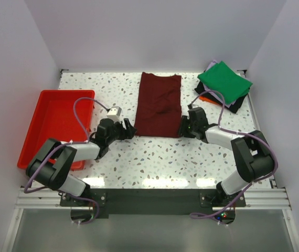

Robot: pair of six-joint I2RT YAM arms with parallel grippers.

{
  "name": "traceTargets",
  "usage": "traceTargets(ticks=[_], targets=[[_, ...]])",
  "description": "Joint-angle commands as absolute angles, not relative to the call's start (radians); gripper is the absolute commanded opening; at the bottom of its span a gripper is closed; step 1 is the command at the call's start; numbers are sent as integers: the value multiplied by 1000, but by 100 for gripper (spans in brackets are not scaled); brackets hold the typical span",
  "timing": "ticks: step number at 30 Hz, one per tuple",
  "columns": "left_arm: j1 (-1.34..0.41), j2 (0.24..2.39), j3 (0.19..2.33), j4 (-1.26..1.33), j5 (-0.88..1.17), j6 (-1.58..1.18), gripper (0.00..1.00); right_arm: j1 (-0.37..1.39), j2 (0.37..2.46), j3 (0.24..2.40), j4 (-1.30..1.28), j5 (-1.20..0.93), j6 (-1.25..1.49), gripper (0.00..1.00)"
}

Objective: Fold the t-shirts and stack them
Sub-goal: Fold the tshirt

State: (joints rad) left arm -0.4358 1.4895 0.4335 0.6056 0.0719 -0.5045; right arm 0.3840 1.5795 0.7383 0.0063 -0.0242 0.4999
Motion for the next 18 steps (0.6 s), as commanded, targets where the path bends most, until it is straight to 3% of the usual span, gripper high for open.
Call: traceTargets(ticks=[1, 8, 12, 18], targets=[[-449, 1465, 430, 611, 32, -492, 73, 383, 1585, 715, 37, -41, 514, 38], [-482, 1500, 456, 580, -24, -482, 68, 383, 1574, 701, 32, -45, 512, 7], [-495, 1531, 479, 568, -38, -479, 62, 382, 1571, 701, 26, -40, 511, 1], [-508, 1565, 499, 581, -35, -480, 57, 383, 1568, 701, 20, -29, 506, 0]])
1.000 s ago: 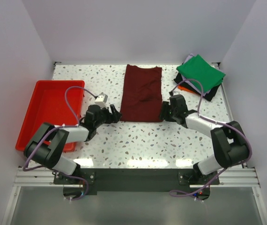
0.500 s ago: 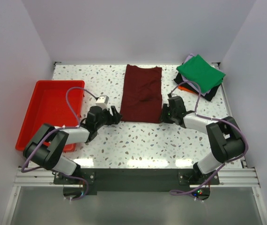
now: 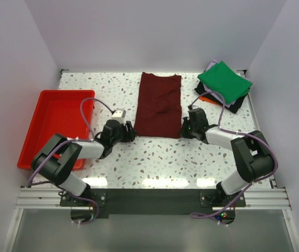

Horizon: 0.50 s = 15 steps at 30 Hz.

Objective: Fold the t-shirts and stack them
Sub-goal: Fold the tshirt

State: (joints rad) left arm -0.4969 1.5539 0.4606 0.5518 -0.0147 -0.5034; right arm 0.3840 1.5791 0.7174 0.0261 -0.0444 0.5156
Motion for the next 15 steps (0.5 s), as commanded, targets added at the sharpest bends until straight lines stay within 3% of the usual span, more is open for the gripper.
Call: traceTargets(ticks=[1, 4, 15], targets=[[-512, 1575, 500, 586, -29, -480, 57, 382, 1569, 701, 20, -28, 503, 0], [-515, 1601, 512, 600, -18, -482, 57, 382, 1569, 703, 18, -28, 502, 0], [-532, 1646, 508, 635, 28, -497, 40, 382, 1559, 703, 12, -28, 500, 0]])
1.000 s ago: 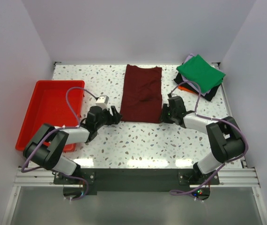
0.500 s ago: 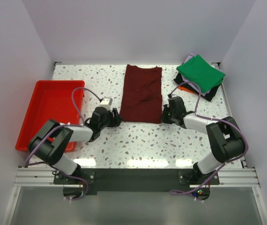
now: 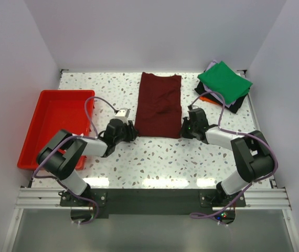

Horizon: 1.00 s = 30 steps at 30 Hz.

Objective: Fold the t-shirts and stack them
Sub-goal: Fold the tshirt

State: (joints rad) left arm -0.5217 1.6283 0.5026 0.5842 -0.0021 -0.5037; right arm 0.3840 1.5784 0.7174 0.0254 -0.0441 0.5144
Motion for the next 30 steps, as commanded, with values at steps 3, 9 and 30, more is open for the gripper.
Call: traceTargets(ticks=[3, 9, 30], targets=[[-541, 1661, 491, 661, 66, -515, 37, 382, 1552, 701, 12, -28, 500, 0], [-558, 1693, 453, 715, 101, -541, 15, 382, 1531, 695, 9, -28, 500, 0], [-682, 961, 344, 362, 2, -538, 0, 572, 947, 657, -366, 139, 548, 0]])
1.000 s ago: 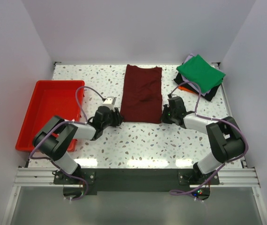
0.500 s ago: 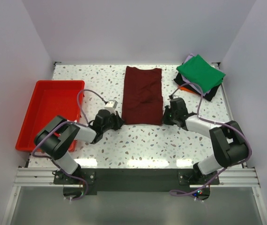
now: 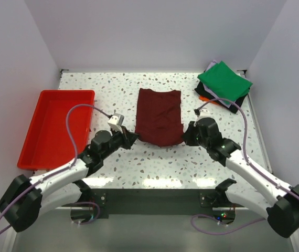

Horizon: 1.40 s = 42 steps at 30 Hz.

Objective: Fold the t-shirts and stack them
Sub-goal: Fold the tshirt

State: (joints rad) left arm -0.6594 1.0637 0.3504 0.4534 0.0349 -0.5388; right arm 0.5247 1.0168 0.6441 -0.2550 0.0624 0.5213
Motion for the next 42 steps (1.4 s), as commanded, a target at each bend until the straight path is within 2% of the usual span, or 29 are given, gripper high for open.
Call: traceTargets(ticks=[1, 8, 13, 22, 33, 42], targets=[[-690, 931, 345, 315, 3, -541, 0, 580, 901, 658, -400, 147, 554, 0], [-741, 698, 344, 178, -46, -577, 0, 595, 715, 675, -508, 175, 583, 0], [-741, 721, 367, 204, -81, -575, 0, 595, 725, 715, -465, 225, 569, 0], [-716, 943, 426, 398, -146, -520, 0, 583, 1023, 839, -305, 325, 508, 0], [-509, 1207, 540, 568, 93, -519, 0, 457, 1288, 1014, -203, 236, 451, 0], [-376, 1482, 753, 637, 257, -525, 0, 380, 1547, 1229, -173, 169, 408, 0]])
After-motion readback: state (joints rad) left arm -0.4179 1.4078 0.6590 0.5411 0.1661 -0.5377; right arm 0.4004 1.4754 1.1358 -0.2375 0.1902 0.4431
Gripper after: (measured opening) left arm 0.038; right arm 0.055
